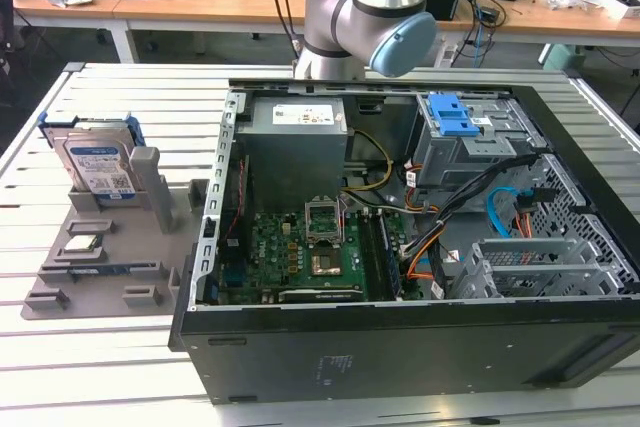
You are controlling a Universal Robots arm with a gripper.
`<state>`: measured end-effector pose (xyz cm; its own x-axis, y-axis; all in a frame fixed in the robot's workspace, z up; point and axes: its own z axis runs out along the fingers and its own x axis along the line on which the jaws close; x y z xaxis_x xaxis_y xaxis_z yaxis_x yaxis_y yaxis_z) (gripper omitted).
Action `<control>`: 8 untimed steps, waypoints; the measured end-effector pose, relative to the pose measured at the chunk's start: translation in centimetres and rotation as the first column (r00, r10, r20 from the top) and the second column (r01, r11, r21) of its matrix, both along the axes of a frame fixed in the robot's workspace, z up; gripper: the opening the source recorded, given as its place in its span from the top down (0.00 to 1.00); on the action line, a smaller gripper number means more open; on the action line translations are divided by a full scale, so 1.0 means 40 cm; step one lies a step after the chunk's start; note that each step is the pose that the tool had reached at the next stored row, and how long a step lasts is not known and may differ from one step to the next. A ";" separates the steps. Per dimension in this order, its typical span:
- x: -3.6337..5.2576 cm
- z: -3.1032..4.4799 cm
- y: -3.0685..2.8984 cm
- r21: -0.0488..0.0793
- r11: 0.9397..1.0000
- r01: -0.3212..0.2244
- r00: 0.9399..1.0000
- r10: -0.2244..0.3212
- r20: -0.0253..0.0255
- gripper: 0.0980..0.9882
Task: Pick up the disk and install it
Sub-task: 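Pick up the disk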
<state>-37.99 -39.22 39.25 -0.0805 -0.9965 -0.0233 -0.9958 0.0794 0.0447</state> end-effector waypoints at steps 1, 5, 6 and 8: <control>0.000 0.000 0.000 0.000 1.000 0.000 1.000 0.000 0.000 0.99; 0.000 0.000 0.000 0.000 1.000 -0.001 1.000 0.001 0.000 0.98; 0.000 0.000 0.000 0.000 1.000 -0.001 1.000 0.001 0.000 0.85; 0.000 0.000 0.000 0.000 1.000 -0.001 1.000 0.001 0.000 0.71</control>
<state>-37.99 -39.22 39.25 -0.0793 -0.9966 -0.0233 -0.9959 0.0782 0.0447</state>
